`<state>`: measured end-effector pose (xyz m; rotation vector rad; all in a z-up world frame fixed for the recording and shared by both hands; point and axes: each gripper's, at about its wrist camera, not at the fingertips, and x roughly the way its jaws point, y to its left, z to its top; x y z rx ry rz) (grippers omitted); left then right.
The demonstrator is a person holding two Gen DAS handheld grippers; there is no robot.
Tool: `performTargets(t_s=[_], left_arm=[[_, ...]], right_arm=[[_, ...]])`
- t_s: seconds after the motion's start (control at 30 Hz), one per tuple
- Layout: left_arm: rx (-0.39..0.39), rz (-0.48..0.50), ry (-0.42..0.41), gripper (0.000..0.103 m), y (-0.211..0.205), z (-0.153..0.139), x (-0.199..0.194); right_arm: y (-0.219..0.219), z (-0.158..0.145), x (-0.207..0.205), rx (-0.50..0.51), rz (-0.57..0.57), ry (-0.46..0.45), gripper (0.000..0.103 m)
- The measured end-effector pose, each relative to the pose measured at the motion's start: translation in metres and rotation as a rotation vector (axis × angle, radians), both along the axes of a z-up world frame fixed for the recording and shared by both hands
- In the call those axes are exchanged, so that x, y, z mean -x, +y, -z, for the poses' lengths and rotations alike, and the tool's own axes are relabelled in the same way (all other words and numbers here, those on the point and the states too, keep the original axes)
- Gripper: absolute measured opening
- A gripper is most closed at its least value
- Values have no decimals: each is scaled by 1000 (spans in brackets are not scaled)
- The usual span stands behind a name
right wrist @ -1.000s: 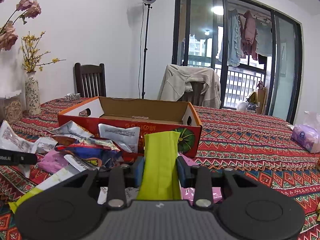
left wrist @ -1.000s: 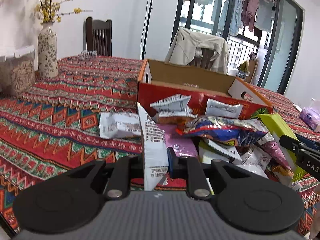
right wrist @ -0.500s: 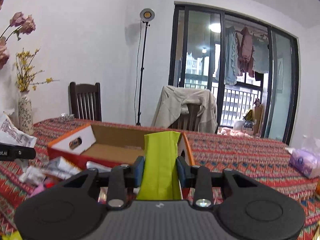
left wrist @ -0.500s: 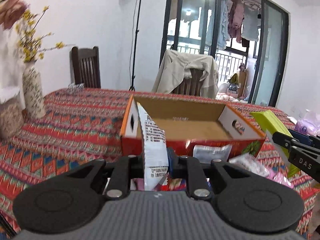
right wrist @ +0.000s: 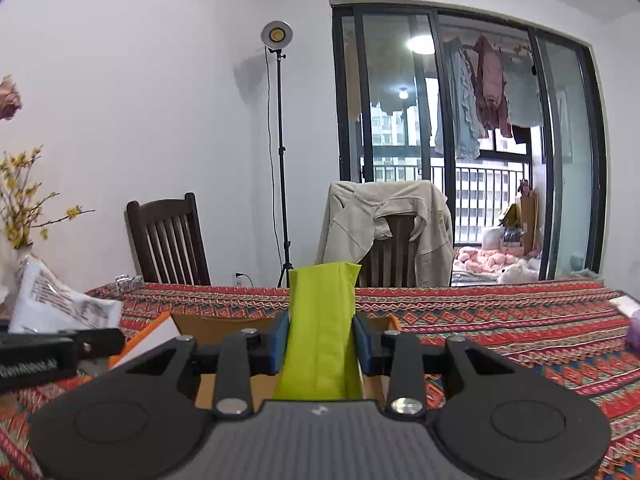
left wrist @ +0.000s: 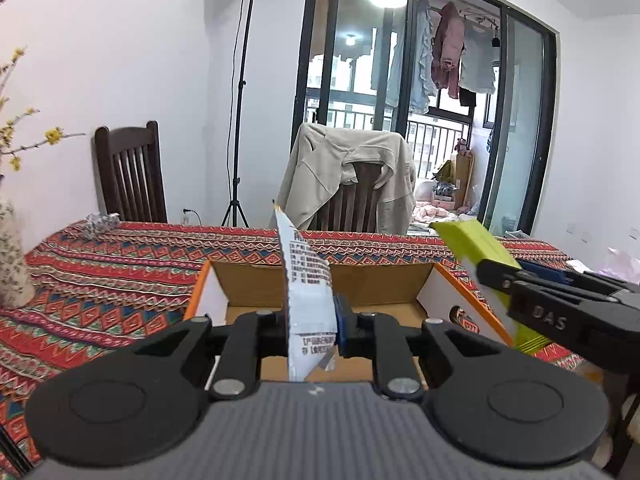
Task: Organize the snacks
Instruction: 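Carry the green bar into the box with the right gripper while the left gripper carries a white sachet, then open the right gripper to drop the green bar into the box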
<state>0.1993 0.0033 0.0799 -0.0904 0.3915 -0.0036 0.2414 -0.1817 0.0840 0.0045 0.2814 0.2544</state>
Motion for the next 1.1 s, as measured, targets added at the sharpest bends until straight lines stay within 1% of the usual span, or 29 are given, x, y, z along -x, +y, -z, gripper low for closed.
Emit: performTargets(t_s=[0.1,0.17,0.23,0.3,0.4,0.57,0.6,0.63,0.67,0.7,0.73,0.77,0.8,0.83,0.87,0.9,0.93,0.97,1.1], left_arm=[[11,-18,2,18,2,6,-21],[20,-40,6,18,6,13,-34],[49,-44,11,18,13,24,-41],[64,-43,31,18,17,34,-50],[72,-33,72,18,26,46,-58],[86,-21,75,19,31,52,-57],[95,-23,65,25,32,53,-54],[99,-20,54,40,32,54,-51],[100,-21,44,50,32,54,-49],[97,-30,33,69,32,53,-46],[89,-39,15,84,31,52,-43],[84,-44,-1,89,31,51,-41],[82,-49,-18,100,30,50,-38],[82,-59,-34,103,30,49,-36],[82,-70,-48,103,30,49,-34],[83,-70,-52,103,32,49,-34],[85,-70,-52,103,31,49,-32],[87,-72,-48,103,31,49,-32],[89,-83,-33,103,30,51,-34]], right_arm=[[3,7,-25,-27,10,29,34],[2,17,-34,-40,21,39,34],[0,29,-41,-42,27,55,34],[-3,39,-46,-45,6,89,34],[-1,47,-49,-20,5,106,34],[10,58,-50,36,1,137,34],[11,61,-50,41,3,144,34],[11,61,-49,40,3,151,34],[10,62,-48,34,4,153,34],[8,62,-47,24,4,152,34],[6,61,-45,17,4,149,40],[4,60,-44,11,7,147,45],[3,61,-43,5,11,145,59],[1,61,-42,0,16,142,75],[0,61,-42,-5,20,139,83],[-2,61,-41,-14,25,137,94],[-3,61,-41,-23,27,136,100],[-5,61,-41,-32,27,136,102],[-7,62,-43,-44,34,146,103]])
